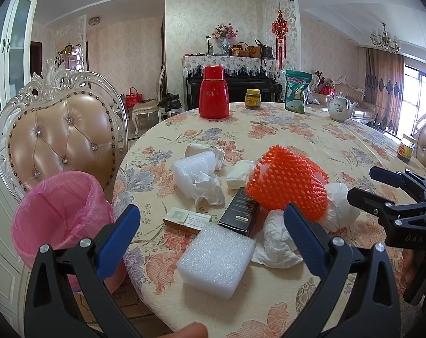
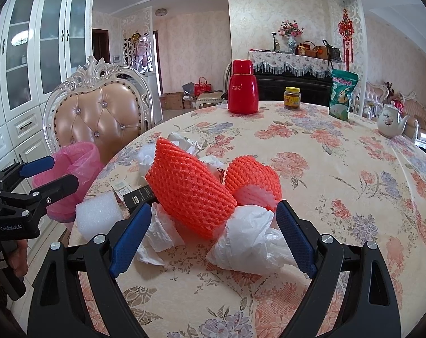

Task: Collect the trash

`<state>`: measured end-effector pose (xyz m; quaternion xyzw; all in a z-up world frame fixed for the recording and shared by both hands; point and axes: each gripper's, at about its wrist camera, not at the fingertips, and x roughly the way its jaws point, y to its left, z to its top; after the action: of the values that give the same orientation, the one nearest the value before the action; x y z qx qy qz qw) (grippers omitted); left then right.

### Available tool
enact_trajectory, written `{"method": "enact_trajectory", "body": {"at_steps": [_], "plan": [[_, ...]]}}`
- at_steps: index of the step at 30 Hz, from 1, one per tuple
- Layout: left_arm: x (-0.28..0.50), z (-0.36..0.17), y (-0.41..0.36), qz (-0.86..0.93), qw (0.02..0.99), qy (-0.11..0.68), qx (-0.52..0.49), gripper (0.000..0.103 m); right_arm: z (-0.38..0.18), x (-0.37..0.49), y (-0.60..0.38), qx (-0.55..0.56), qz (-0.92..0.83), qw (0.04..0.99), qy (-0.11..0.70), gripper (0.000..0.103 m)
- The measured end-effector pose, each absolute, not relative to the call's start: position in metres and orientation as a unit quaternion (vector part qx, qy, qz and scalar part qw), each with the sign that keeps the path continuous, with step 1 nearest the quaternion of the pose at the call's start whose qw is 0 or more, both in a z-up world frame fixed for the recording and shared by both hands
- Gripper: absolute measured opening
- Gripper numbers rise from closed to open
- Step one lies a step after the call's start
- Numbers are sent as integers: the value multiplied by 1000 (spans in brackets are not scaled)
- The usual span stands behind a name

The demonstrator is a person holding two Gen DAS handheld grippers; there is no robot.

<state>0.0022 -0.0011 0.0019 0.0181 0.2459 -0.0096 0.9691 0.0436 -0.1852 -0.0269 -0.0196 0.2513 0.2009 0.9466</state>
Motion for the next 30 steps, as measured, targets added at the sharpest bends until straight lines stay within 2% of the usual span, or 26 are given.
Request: {"method": "enact_trajectory", "body": {"at_steps": [12,30], "plan": [[5,-4,-1,-8,967,254,19,99,-29,44,-187,-31,175,955,236,85],[30,-53,4,-14,940,338,34,99,-61,79,-196,-24,138,935,326,85]]}}
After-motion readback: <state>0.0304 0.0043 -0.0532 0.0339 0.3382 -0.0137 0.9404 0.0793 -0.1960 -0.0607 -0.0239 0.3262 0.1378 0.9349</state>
